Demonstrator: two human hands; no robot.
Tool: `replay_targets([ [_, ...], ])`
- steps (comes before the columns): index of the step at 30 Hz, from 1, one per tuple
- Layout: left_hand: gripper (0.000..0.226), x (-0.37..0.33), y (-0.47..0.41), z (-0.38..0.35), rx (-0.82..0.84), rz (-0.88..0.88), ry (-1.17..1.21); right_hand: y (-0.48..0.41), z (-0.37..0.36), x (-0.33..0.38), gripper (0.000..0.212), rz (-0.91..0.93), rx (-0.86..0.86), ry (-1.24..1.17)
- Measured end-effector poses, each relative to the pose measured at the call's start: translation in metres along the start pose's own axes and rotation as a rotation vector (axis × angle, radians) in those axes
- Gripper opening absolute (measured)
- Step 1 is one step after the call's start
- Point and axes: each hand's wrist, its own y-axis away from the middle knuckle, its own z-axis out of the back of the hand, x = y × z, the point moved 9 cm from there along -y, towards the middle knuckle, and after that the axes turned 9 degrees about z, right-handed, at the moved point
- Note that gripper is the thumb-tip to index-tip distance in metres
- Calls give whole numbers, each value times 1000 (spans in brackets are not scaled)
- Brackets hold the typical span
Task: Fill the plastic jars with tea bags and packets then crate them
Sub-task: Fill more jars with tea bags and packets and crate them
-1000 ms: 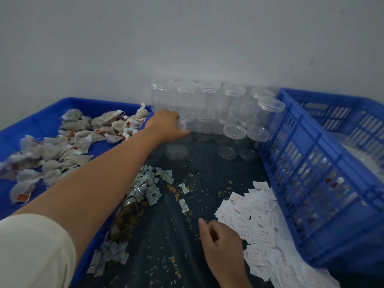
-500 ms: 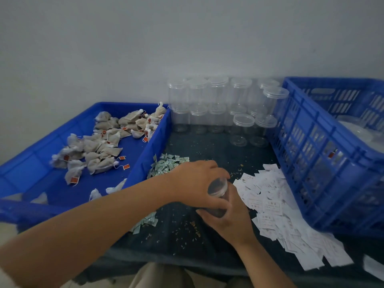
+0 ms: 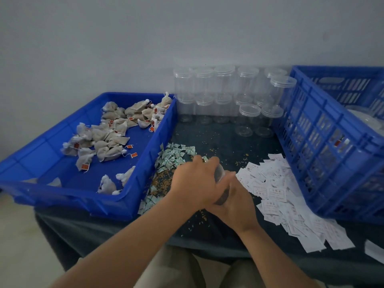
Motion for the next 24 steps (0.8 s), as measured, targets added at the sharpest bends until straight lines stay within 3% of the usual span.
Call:
replay_targets([
  [4, 130, 15, -4, -14, 360, 265, -21, 2, 7, 5, 73, 28, -80, 64],
  [6, 137, 25, -3, -11, 497, 303, 34, 4, 12, 1, 87, -18, -123, 75],
  [9, 120, 36, -8, 2, 424, 183, 32, 3, 10, -3, 89, -27, -96, 56],
  [11, 98, 19, -3, 2, 474, -78, 179, 3, 4, 1, 85, 18, -53, 58],
  [12, 98, 10, 3, 5, 501, -212, 229, 3, 2, 4, 83, 46, -42, 73],
  [14, 86, 8, 5, 7, 442, -310, 228, 4, 2, 6, 83, 54, -39, 89],
  [19, 68, 18, -3, 17, 174, -133, 282, 1, 2, 5, 81, 9, -55, 25],
  [24, 54, 29, -11, 10, 123, 37, 352, 0, 4, 0, 87, 34, -99, 121],
])
